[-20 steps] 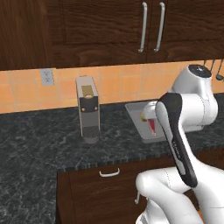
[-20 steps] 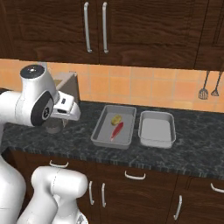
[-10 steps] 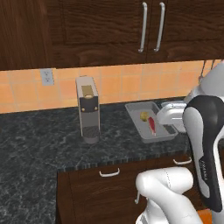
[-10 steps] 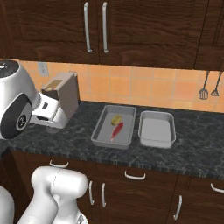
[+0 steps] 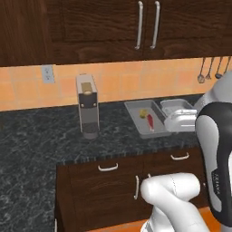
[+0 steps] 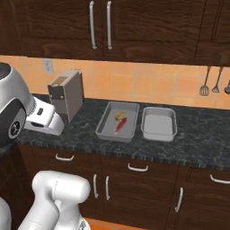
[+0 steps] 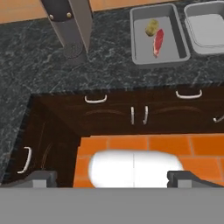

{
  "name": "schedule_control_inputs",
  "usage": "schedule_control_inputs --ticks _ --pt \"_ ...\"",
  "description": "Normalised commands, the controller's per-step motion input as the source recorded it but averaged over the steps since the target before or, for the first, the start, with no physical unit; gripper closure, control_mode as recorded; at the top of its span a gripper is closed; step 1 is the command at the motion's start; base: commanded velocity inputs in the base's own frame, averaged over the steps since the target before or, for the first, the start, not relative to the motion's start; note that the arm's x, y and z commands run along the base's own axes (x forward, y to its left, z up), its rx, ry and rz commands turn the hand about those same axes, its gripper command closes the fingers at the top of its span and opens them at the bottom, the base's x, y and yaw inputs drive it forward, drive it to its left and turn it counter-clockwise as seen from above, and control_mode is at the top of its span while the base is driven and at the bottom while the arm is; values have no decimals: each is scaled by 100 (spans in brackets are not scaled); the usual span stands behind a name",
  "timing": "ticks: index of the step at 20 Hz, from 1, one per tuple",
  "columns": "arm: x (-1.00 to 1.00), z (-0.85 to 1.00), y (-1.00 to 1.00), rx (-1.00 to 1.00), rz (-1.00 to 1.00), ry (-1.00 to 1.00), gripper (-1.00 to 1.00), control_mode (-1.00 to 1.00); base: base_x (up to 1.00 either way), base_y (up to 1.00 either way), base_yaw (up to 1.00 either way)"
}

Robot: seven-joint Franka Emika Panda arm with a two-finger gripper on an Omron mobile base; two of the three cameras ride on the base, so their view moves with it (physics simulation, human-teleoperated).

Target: Place one potato and one steak in each tupperware on the nearby counter, to pack two identical lunches.

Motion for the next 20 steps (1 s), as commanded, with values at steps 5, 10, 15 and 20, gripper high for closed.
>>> schedule_control_inputs --ticks 5,10,15,20 --pt "0 0 0 0 0 0 -100 100 0 -100 0" --pt "0 0 0 0 0 0 -100 100 -2 -100 -2" --pt "0 0 0 0 0 0 -100 100 -32 -89 0" --pt "0 0 0 0 0 0 -100 100 -69 -67 0"
